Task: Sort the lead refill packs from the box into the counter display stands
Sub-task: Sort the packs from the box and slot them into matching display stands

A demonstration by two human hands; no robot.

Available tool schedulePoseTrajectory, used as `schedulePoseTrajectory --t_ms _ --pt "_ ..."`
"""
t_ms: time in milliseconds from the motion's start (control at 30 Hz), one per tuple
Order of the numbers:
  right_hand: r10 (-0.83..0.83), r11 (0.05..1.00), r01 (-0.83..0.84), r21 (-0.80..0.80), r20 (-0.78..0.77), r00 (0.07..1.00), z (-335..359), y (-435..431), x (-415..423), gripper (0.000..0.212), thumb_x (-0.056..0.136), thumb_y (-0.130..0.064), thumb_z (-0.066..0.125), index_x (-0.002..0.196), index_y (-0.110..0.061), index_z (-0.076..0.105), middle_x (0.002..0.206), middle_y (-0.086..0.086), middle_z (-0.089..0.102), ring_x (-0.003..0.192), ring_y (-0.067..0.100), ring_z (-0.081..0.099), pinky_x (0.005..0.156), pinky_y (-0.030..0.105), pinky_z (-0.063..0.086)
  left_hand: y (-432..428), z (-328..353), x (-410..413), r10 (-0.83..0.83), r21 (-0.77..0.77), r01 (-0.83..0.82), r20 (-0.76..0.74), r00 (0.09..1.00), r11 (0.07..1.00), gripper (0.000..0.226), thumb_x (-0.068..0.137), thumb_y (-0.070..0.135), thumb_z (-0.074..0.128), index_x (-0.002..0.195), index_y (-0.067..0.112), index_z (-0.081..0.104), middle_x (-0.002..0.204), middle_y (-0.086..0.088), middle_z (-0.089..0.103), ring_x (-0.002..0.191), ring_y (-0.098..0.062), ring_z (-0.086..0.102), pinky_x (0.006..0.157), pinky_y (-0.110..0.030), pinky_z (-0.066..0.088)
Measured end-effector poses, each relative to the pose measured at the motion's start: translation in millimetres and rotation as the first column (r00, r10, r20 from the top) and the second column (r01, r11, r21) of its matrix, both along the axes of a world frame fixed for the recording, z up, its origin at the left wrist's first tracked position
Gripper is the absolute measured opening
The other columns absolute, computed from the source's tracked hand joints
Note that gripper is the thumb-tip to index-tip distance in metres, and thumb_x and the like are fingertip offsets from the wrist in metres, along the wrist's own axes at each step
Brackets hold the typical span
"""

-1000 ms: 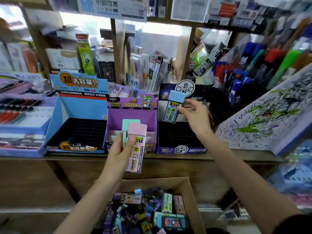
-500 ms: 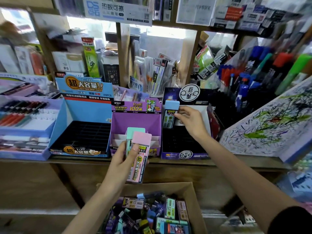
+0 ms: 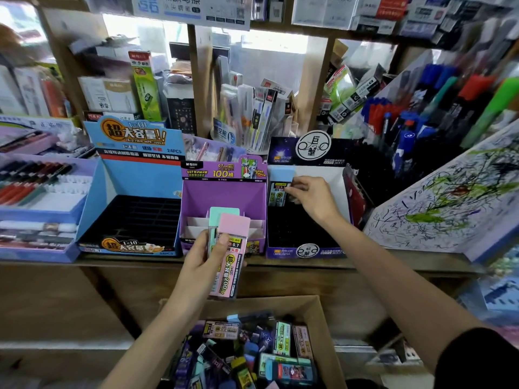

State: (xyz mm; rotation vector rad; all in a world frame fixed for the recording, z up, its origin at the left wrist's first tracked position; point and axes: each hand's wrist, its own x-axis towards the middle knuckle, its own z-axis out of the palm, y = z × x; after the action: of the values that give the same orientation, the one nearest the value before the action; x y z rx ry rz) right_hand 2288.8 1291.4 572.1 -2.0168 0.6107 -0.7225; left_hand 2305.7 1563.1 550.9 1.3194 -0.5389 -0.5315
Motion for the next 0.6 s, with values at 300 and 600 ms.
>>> schedulePoseTrajectory --t_ms 300,600 --pt "-0.075 0.98 0.043 -0.196 -0.16 0.984 34.9 42.6 -43.6 0.039 0.093 -0.042 0.051 0.083 -0.009 0.067 0.073 -0.001 0.064 0.074 0.017 0.061 0.067 0.028 0.043 -13.7 5.2 -8.8 -0.014 -0.015 0.015 0.034 0.999 1.0 0.032 0.079 0.048 0.055 0.107 0.033 0.06 0.097 0.004 0.073 0.084 -0.011 0.07 0.062 -0.018 0.053" --pt "0.245 0.921 -0.247 0.302 0.044 0.969 35.7 104.9 -97.9 0.014 0.089 -0.018 0.062 0.101 -0.012 0.066 0.094 0.003 0.071 0.085 0.008 0.066 0.068 0.018 0.05 -49.8 15.9 -28.8 -0.009 -0.04 0.013 0.097 0.995 0.999 0.03 0.08 0.047 0.055 0.106 0.032 0.059 0.093 0.012 0.072 0.081 -0.002 0.068 0.062 -0.013 0.05"
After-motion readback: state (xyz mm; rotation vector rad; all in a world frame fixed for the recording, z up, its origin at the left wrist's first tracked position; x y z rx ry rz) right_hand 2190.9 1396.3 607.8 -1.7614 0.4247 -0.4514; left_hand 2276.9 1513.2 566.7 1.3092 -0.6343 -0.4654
